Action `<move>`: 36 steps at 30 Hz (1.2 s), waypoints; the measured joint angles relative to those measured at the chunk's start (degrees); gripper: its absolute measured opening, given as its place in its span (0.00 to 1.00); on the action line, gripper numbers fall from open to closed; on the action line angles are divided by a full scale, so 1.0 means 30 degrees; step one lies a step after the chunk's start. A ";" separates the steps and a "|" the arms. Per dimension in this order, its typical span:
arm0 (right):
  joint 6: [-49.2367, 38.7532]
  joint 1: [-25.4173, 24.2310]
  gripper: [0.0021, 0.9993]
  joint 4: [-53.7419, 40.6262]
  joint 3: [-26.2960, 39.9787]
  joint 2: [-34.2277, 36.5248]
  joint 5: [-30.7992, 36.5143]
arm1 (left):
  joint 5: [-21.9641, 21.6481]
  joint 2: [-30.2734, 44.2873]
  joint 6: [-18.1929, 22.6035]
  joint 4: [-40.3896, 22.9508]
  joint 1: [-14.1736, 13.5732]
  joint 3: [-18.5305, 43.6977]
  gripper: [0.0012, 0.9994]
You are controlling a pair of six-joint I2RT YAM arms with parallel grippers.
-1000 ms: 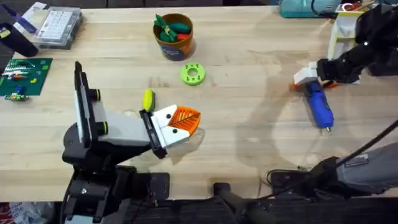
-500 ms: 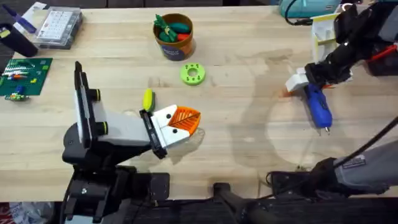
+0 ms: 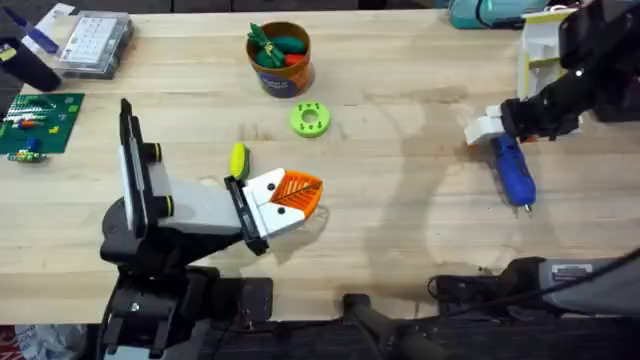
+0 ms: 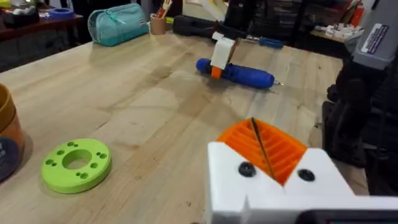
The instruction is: Pick up the gripper from the table and insert it into the empty holder that is missing its gripper. Then pick up a screw, insert it into the mounting hole, and use the screwdriver to tighten it. Finally, clean up the table by picking up the vegetable and placing it into the bucket.
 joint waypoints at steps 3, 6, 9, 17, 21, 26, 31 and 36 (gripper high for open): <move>0.0014 -0.0211 1.00 0.1048 -0.0812 -0.0620 -0.0101 | 0.0000 0.0000 0.0000 0.0000 0.0000 0.0000 0.01; -0.0530 -0.0809 1.00 0.1567 -0.1098 -0.0542 -0.0413 | 0.0000 0.0005 0.0000 0.0000 0.0000 0.0000 0.01; -0.1536 -0.1433 1.00 0.1772 -0.1180 -0.0354 -0.0966 | 0.0000 0.0005 0.0000 0.0000 0.0000 0.0000 0.01; -0.4414 -0.3206 1.00 0.2131 -0.1195 -0.0158 -0.3085 | 0.0000 -0.0001 0.0000 0.0000 0.0000 0.0000 0.01; -0.5153 -0.3213 1.00 0.1748 -0.1203 -0.0128 -0.3570 | 0.0000 0.0006 0.0000 0.0000 0.0000 0.0000 0.01; -0.5494 -0.3213 1.00 0.2364 -0.1656 -0.0128 -0.3613 | 0.0000 0.0006 0.0000 0.0000 0.0000 0.0000 0.01; -0.5712 -0.3250 1.00 0.4398 -0.2965 0.0002 -0.3388 | 0.0000 0.0006 0.0000 0.0000 0.0000 0.0000 0.01; -0.5900 -0.3356 0.67 0.4733 -0.2951 0.0126 -0.3030 | 0.0000 -0.0001 0.0000 0.0000 0.0000 0.0000 0.01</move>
